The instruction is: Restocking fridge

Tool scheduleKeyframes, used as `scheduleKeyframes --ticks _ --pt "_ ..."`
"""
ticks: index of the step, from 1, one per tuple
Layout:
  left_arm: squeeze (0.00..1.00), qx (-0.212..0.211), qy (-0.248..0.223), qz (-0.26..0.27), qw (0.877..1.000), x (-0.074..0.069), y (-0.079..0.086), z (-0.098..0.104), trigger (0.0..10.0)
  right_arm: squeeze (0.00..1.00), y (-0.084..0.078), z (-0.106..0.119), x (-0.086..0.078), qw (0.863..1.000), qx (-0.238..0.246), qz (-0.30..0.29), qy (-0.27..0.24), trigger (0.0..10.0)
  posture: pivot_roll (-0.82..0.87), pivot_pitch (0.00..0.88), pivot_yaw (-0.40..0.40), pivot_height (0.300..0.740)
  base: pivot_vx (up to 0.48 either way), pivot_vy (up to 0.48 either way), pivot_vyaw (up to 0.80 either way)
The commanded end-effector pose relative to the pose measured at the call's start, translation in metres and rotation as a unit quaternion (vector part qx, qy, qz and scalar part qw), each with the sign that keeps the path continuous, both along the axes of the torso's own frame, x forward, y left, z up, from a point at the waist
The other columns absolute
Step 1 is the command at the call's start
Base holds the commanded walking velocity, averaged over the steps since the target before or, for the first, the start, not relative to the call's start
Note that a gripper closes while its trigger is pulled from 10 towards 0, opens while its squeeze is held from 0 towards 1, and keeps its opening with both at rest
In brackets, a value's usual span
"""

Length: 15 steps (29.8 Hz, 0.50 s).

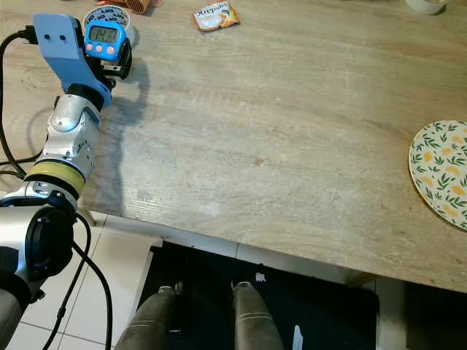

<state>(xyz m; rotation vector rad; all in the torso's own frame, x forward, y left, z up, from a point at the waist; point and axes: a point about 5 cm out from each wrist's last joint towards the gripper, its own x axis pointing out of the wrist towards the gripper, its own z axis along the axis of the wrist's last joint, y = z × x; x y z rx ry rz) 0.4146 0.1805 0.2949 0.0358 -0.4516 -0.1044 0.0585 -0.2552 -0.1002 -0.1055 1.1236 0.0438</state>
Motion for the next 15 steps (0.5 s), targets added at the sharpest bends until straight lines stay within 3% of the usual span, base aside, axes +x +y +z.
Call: scheduleKeyframes --ticks 1,15 --pt "0.0 0.009 0.003 0.011 1.0 -0.001 0.008 -0.003 9.1 0.0 -0.005 -0.001 -0.025 1.0 0.0 0.0 0.028 10.0 -0.21 0.539 -0.013 0.74 0.0 0.0 0.0" --pt "0.0 0.019 -0.02 0.033 0.999 -0.001 0.013 0.02 9.1 0.0 -0.016 0.004 -0.031 1.0 -0.007 0.001 0.019 10.0 -0.23 0.567 -0.013 0.74 0.0 0.0 0.0"
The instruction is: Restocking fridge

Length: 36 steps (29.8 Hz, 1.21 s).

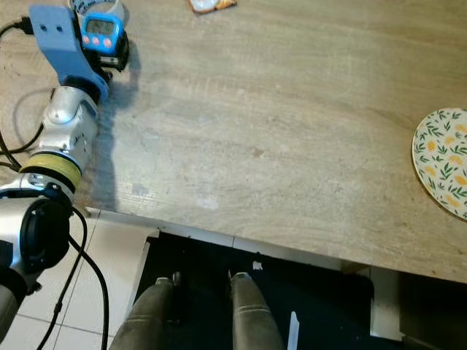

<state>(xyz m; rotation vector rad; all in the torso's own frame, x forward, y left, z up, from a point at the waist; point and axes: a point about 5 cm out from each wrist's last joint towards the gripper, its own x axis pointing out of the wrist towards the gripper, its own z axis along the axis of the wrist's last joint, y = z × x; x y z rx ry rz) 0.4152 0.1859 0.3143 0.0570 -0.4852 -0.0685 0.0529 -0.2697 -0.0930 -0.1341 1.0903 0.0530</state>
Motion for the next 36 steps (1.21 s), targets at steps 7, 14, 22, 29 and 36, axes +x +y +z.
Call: scheduleKeyframes --ticks 7,14,22,29,36 --pt "0.0 0.02 -0.034 0.02 0.999 -0.004 0.01 0.018 9.0 0.0 0.004 -0.004 -0.028 0.999 0.007 -0.014 0.034 10.0 -0.22 0.571 -0.01 0.74 0.0 0.0 0.0" --pt "0.0 0.023 -0.033 0.025 0.999 -0.004 0.011 0.017 9.1 0.0 0.005 -0.004 -0.028 0.999 0.009 -0.013 0.032 10.0 -0.23 0.58 -0.015 0.74 0.0 0.0 0.0" --pt "1.0 0.032 -0.034 0.056 0.997 -0.005 0.018 0.017 10.0 0.0 0.002 -0.002 -0.032 0.999 0.009 -0.016 0.029 10.0 -0.25 0.588 -0.019 0.74 0.0 0.0 0.0" --pt "0.73 0.038 -0.037 0.068 0.996 -0.005 0.021 0.018 10.0 0.0 0.003 -0.002 -0.031 0.999 0.011 -0.019 0.025 10.0 -0.24 0.586 -0.016 0.74 0.0 0.0 0.0" --pt "0.27 0.041 -0.034 0.07 0.996 -0.005 0.021 0.016 10.0 0.0 0.004 -0.002 -0.031 0.999 0.012 -0.021 0.023 10.0 -0.24 0.587 -0.015 0.74 0.0 0.0 0.0"
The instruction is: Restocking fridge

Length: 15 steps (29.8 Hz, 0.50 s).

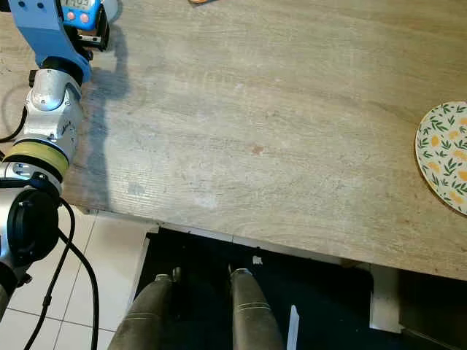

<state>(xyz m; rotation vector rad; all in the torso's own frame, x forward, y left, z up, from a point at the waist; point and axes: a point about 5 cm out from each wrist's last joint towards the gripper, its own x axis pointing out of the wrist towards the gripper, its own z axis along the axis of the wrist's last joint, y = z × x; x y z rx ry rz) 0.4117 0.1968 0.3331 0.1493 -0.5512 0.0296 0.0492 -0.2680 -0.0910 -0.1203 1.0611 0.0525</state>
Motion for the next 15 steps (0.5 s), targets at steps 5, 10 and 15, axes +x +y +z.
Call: scheduleKeyframes --ticks 5,10,15 --pt "1.0 -0.002 0.007 0.013 1.0 -0.0009 0.0108 -0.0041 10.0 0.0 0.0022 -0.0043 -0.0283 0.999 0.006 -0.019 0.038 10.0 -0.25 0.587 -0.016 0.74 0.0 0.0 0.0" --pt "0.65 -0.003 0.01 0.011 1.0 -0.0004 0.0096 -0.0039 10.0 0.0 0.0018 -0.0039 -0.028 0.999 0.007 -0.02 0.036 10.0 -0.25 0.587 -0.014 0.74 0.0 0.0 0.0" --pt "1.0 -0.003 0.013 0.007 1.0 0.0 0.0088 -0.0038 10.0 0.0 0.0026 -0.0039 -0.0263 0.999 0.008 -0.02 0.034 10.0 -0.24 0.587 -0.015 0.74 0.0 0.0 0.0"
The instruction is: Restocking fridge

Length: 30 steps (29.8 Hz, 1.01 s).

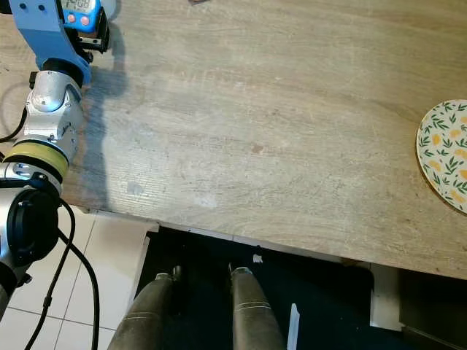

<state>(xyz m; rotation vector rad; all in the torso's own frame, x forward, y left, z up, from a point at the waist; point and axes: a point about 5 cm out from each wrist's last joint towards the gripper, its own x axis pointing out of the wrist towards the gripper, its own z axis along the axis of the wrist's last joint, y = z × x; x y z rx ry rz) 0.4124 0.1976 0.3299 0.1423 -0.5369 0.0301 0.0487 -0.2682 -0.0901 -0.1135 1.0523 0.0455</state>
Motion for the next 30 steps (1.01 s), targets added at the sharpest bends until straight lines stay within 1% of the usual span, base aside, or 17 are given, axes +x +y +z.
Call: scheduleKeyframes --ticks 1,5,6,7,9,10,12,13,14,15,17,21,23,28,30 --pt "1.0 0.0 0.006 0.007 1.0 -0.001 0.008 -0.001 10.0 0.0 0.003 -0.005 -0.025 0.999 0.007 -0.015 0.038 10.0 -0.24 0.587 -0.016 0.74 0.0 0.0 0.0" --pt "1.0 -0.002 0.009 0.01 1.0 0.0 0.009 -0.002 10.0 0.0 0.003 -0.004 -0.025 0.999 0.008 -0.013 0.037 10.0 -0.24 0.585 -0.019 0.74 0.0 0.0 0.0" --pt "0.38 -0.004 0.012 0.013 1.0 0.0 0.01 -0.002 10.0 0.0 0.002 -0.004 -0.025 0.999 0.008 -0.013 0.037 10.0 -0.24 0.585 -0.019 0.74 0.0 0.0 0.0" --pt "0.09 -0.006 0.014 0.013 1.0 0.0 0.01 -0.003 10.0 0.0 0.002 -0.004 -0.024 0.999 0.007 -0.012 0.037 10.0 -0.25 0.583 -0.02 0.74 0.0 0.0 0.0" --pt "0.09 -0.008 0.015 0.013 1.0 0.0 0.01 -0.004 10.0 0.0 0.002 -0.004 -0.024 0.999 0.007 -0.012 0.037 10.0 -0.25 0.583 -0.02 0.74 0.0 0.0 0.0" --pt "1.0 -0.009 0.016 0.011 1.0 0.0 0.01 -0.004 10.0 0.0 0.002 -0.004 -0.024 0.999 0.007 -0.012 0.037 10.0 -0.25 0.58 -0.022 0.74 0.0 0.0 0.0" --pt "1.0 -0.01 0.016 0.009 1.0 0.0 0.01 -0.005 10.0 0.0 0.001 -0.004 -0.024 0.999 0.006 -0.012 0.037 10.0 -0.25 0.579 -0.022 0.74 0.0 0.0 0.0" --pt "0.49 -0.015 0.02 0.006 1.0 0.0 0.01 -0.005 10.0 0.0 0.001 -0.004 -0.023 0.999 0.006 -0.011 0.037 10.0 -0.25 0.577 -0.023 0.74 0.0 0.0 0.0" --pt "0.49 -0.015 0.02 0.006 1.0 0.0 0.01 -0.005 10.0 0.0 0.001 -0.004 -0.023 0.999 0.006 -0.011 0.037 10.0 -0.25 0.577 -0.023 0.74 0.0 0.0 0.0" --pt "0.0 -0.015 0.031 0.01 0.999 0.001 0.011 -0.008 10.0 0.0 0.001 -0.004 -0.023 0.999 0.006 -0.011 0.037 10.0 -0.24 0.574 -0.023 0.74 0.0 0.0 0.0" --pt "0.0 -0.007 0.057 0.022 0.998 0.003 0.011 -0.014 10.0 0.0 0.0 -0.004 -0.021 0.999 0.005 -0.01 0.036 10.0 -0.24 0.571 -0.022 0.74 0.0 0.0 0.0" --pt "0.0 -0.013 0.074 0.021 0.997 0.005 0.011 -0.02 10.0 0.0 0.001 -0.004 -0.02 0.999 0.005 -0.01 0.036 10.0 -0.24 0.566 -0.021 0.74 0.0 0.0 0.0" --pt "0.0 -0.025 0.09 0.013 0.996 0.006 0.011 -0.025 10.0 0.0 0.001 -0.004 -0.018 0.999 0.005 -0.01 0.035 10.0 -0.24 0.563 -0.019 0.74 0.0 0.0 0.0" --pt "0.0 -0.025 0.11 0.008 0.994 0.007 0.01 -0.03 10.0 0.0 0.002 -0.004 -0.016 0.999 0.006 -0.01 0.033 10.0 -0.23 0.554 -0.015 0.74 0.0 0.0 0.0" --pt "0.0 -0.033 0.118 0.005 0.992 0.008 0.009 -0.031 10.0 0.0 0.002 -0.005 -0.014 0.999 0.006 -0.01 0.032 10.0 -0.23 0.551 -0.011 0.74 0.0 0.0 0.0"
